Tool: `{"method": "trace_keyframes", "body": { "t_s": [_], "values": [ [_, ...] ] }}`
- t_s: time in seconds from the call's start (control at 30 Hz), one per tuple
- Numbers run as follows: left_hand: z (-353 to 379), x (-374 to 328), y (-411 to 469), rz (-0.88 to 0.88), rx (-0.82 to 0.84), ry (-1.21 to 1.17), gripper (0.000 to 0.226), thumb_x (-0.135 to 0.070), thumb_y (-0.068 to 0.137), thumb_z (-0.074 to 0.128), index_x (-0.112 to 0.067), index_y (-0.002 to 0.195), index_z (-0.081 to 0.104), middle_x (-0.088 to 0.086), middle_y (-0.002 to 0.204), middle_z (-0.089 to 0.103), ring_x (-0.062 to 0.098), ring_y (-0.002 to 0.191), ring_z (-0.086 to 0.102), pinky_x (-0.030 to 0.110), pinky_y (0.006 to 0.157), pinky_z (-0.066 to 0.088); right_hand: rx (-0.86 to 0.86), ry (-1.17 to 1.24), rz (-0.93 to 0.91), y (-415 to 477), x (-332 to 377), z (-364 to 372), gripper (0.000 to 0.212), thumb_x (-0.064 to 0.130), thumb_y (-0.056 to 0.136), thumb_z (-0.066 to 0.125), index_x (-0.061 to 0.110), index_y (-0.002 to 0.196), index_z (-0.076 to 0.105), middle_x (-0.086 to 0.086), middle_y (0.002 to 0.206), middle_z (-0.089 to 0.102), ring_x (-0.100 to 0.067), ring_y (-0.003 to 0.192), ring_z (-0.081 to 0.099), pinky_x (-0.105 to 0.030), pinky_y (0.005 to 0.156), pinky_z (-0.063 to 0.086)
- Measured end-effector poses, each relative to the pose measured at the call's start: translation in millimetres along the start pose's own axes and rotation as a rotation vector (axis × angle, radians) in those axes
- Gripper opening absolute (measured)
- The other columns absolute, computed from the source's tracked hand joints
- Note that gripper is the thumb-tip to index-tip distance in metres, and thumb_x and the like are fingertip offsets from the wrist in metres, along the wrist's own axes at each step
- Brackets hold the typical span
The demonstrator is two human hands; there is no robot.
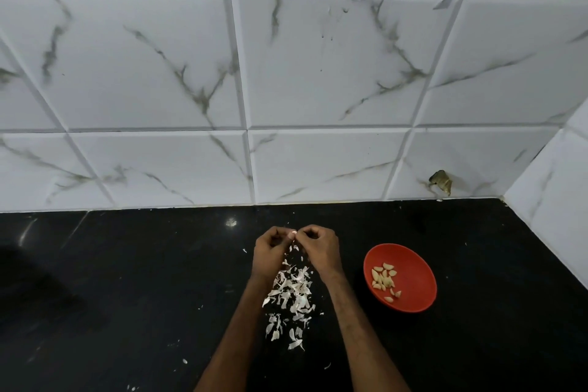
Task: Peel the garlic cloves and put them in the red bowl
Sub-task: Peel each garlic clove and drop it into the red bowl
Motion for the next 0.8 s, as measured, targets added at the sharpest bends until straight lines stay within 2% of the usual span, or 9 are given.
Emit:
{"method": "trace_keyframes", "body": {
  "t_s": [0.13,0.2,0.27,0.4,0.47,0.6,0.67,0.73,0.8],
  "values": [
    [2.8,2.8,-3.6,-0.145,0.012,-0.224,0.012,-0.005,0.098,0.061,-0.002,0.104,0.072,-0.002,0.076,0.069,0.002,0.058,0.059,0.013,0.048,0.043,0.031,-0.001,-0.055,3.2,4.6,0.2,0.008,0.017,0.087,0.072,0.016,0.081,0.078,0.003,0.069,0.072,-0.003,0.060,0.061,-0.022,0.059,0.049],
    [3.0,6.7,-3.3,-0.217,0.030,-0.301,0.016,-0.006,0.098,0.059,-0.006,0.108,0.073,-0.001,0.075,0.064,0.003,0.057,0.051,0.017,0.047,0.038,0.071,0.008,-0.085,1.9,7.1,2.3,0.008,0.016,0.088,0.072,0.015,0.084,0.079,0.004,0.074,0.074,-0.005,0.069,0.066,-0.024,0.067,0.053],
    [3.0,10.3,-1.7,-0.260,0.046,-0.363,0.018,-0.008,0.098,0.059,-0.012,0.107,0.075,-0.001,0.075,0.060,0.006,0.062,0.047,0.022,0.052,0.035,0.122,0.004,-0.109,-0.2,9.2,4.0,0.010,0.016,0.089,0.070,0.016,0.083,0.078,0.003,0.078,0.075,-0.006,0.074,0.068,-0.027,0.072,0.055],
    [3.4,11.5,1.2,-0.316,0.037,-0.472,0.018,-0.014,0.098,0.060,-0.018,0.109,0.074,-0.001,0.087,0.066,0.011,0.074,0.057,0.030,0.070,0.043,0.234,0.002,-0.097,-3.6,13.8,7.3,0.020,0.002,0.090,0.064,0.014,0.078,0.074,0.006,0.070,0.072,0.004,0.059,0.060,-0.011,0.058,0.043],
    [4.0,10.1,2.5,-0.321,0.032,-0.535,0.016,-0.015,0.098,0.060,-0.016,0.107,0.073,-0.001,0.083,0.064,0.012,0.074,0.057,0.031,0.071,0.048,0.258,0.002,-0.066,-2.9,10.6,6.9,0.023,0.002,0.092,0.060,0.012,0.074,0.071,0.009,0.064,0.067,0.003,0.051,0.055,-0.010,0.051,0.038],
    [2.4,8.2,3.0,-0.252,0.047,-0.381,0.016,-0.011,0.100,0.058,-0.008,0.109,0.070,0.003,0.086,0.067,0.011,0.067,0.057,0.022,0.048,0.043,0.198,-0.045,-0.048,3.8,2.0,1.5,0.032,0.014,0.092,0.053,0.009,0.062,0.060,0.000,0.057,0.057,-0.008,0.050,0.044,-0.028,0.051,0.035],
    [1.1,10.0,3.8,-0.196,0.040,-0.294,0.016,-0.008,0.100,0.057,-0.005,0.111,0.069,0.004,0.084,0.068,0.009,0.060,0.054,0.021,0.044,0.038,0.141,-0.150,-0.066,7.2,-1.2,-0.3,0.036,0.023,0.093,0.059,0.016,0.057,0.057,0.004,0.055,0.054,-0.007,0.051,0.045,-0.030,0.054,0.039],
    [-0.5,9.9,5.1,-0.152,0.025,-0.199,0.014,-0.006,0.099,0.059,-0.005,0.109,0.069,0.006,0.077,0.066,0.008,0.054,0.049,0.020,0.043,0.036,0.087,-0.250,-0.126,8.4,-0.7,-2.3,0.030,0.029,0.093,0.069,0.024,0.065,0.059,0.006,0.060,0.058,-0.003,0.055,0.051,-0.025,0.056,0.044],
    [-3.3,9.2,8.1,-0.106,0.010,-0.116,0.012,-0.004,0.096,0.064,-0.005,0.107,0.069,0.007,0.075,0.068,0.008,0.053,0.053,0.020,0.047,0.042,0.074,-0.225,-0.164,8.2,0.4,-3.1,0.015,0.028,0.092,0.073,0.022,0.081,0.065,0.005,0.074,0.066,-0.004,0.066,0.062,-0.023,0.062,0.054]
  ]
}}
Point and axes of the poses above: each hand's wrist, its own y-axis towards the middle knuckle, its own z-axis out of the palm, x = y × z, the point moved 6 cm from there along y, towards the middle knuckle
